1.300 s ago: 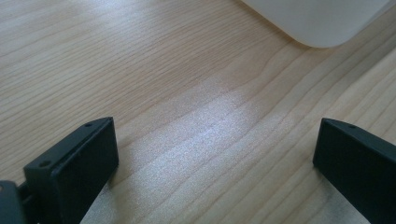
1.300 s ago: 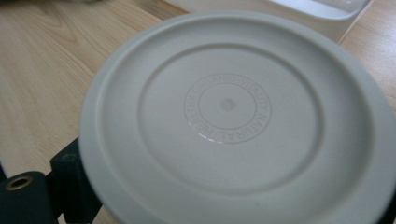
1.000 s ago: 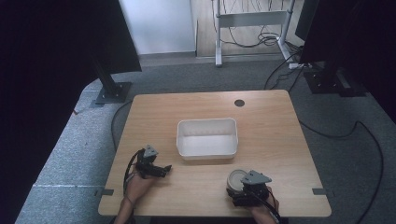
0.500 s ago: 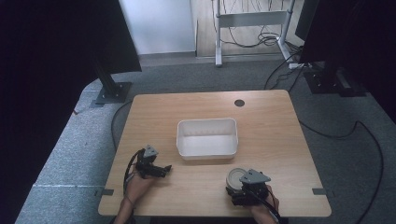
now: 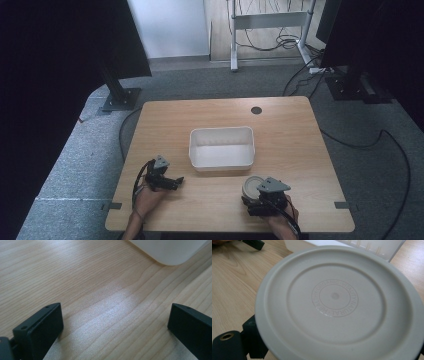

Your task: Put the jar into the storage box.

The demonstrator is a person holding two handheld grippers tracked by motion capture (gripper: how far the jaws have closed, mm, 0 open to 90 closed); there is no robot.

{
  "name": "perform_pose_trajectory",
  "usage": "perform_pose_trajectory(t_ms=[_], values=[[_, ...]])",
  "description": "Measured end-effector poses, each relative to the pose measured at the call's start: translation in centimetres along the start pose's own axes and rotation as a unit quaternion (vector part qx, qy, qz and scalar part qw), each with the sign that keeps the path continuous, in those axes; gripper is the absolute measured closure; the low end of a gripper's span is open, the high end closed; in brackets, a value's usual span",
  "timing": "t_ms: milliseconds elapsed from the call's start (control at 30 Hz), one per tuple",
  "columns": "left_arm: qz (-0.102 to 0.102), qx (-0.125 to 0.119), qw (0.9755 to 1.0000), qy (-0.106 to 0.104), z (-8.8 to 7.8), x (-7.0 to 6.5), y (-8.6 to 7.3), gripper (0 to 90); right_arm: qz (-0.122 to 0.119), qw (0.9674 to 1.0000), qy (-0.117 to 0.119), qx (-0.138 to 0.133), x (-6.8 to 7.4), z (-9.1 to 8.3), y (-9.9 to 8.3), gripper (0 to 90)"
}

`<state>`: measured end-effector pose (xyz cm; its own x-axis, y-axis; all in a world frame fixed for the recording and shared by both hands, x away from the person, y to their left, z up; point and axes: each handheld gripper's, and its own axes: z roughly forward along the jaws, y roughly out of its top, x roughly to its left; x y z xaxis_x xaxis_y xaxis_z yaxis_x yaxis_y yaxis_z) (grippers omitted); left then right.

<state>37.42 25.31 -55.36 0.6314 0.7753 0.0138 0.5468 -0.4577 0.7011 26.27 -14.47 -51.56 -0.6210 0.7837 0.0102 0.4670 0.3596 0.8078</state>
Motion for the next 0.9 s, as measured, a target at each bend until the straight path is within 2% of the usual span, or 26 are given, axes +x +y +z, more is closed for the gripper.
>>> perform_pose_trajectory(t_ms=[300,900], values=[[0.000,0.000,1.0000,0.000,0.0,0.0,0.0,0.0,0.003,1.0000,0.005,0.005,-0.1,0.5,0.7,9.1],[0.000,0.000,1.0000,-0.001,0.0,0.0,0.0,0.0,0.006,1.0000,0.004,-0.003,-0.5,1.1,2.8,9.1]])
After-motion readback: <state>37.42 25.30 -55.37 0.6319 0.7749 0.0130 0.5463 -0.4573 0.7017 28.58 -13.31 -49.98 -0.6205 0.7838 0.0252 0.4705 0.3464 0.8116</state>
